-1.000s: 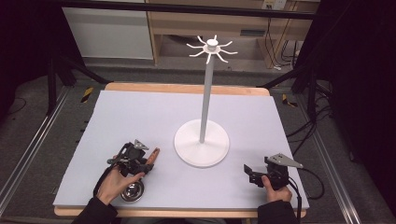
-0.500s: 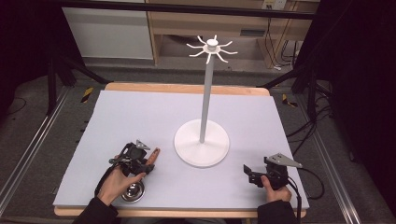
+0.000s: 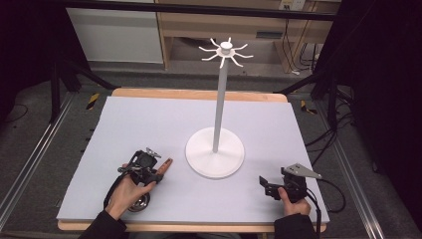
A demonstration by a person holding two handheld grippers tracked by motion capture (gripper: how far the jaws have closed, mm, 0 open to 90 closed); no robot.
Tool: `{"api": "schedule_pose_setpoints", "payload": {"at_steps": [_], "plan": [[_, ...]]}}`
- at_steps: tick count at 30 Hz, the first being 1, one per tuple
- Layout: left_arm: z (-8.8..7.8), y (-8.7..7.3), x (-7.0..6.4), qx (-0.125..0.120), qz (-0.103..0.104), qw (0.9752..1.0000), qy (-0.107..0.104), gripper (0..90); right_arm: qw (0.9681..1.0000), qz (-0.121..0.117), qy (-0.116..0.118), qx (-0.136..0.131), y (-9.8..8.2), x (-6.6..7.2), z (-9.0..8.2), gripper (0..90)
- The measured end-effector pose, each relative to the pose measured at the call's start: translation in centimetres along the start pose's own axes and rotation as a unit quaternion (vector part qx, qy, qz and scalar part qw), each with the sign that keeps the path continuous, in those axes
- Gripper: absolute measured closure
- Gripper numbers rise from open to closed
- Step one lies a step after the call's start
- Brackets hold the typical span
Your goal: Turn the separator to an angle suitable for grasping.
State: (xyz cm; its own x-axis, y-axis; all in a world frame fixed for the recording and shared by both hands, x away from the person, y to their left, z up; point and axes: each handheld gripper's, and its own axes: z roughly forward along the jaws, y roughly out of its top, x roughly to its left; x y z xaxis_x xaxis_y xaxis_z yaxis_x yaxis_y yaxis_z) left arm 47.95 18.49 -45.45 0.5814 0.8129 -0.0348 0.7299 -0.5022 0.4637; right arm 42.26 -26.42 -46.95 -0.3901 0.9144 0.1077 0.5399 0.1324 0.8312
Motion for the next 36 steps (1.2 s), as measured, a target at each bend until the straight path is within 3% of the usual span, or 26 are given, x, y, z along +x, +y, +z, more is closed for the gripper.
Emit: {"api": "schedule_pose_setpoints", "payload": {"at_steps": [14, 16, 17, 25, 29, 36], "plan": [[-0.1, 0.2, 0.8, 0.007, 0.015, 0.9995, -0.027, 66.4, 1.0, 0.001, 0.004, 0.004, 0.0, 0.0, 0.1, 8.0], [-0.2, 0.3, 0.8, 0.004, 0.02, 0.9995, -0.023, 63.9, 1.0, 0.001, 0.004, 0.004, 0.0, 0.0, 0.1, 8.0], [-0.3, 0.4, 0.8, 0.003, 0.025, 0.9995, -0.018, 58.5, 1.0, 0.001, 0.004, 0.004, 0.0, 0.0, 0.0, 8.0], [-1.6, 1.6, 0.9, 0.002, 0.054, 0.9985, -0.009, 58.1, 0.9999, 0.001, 0.007, 0.009, 0.0, 0.0, 0.1, 8.0], [-1.2, 1.9, 0.6, 0.022, 0.071, 0.9971, -0.012, 58.5, 0.9999, 0.001, 0.007, 0.01, 0.0, 0.0, 0.1, 8.0], [-0.5, 1.9, 0.5, 0.046, 0.078, 0.9958, -0.015, 61.1, 0.9999, -0.001, 0.009, 0.011, 0.0, -0.1, 0.2, 8.0]]}}
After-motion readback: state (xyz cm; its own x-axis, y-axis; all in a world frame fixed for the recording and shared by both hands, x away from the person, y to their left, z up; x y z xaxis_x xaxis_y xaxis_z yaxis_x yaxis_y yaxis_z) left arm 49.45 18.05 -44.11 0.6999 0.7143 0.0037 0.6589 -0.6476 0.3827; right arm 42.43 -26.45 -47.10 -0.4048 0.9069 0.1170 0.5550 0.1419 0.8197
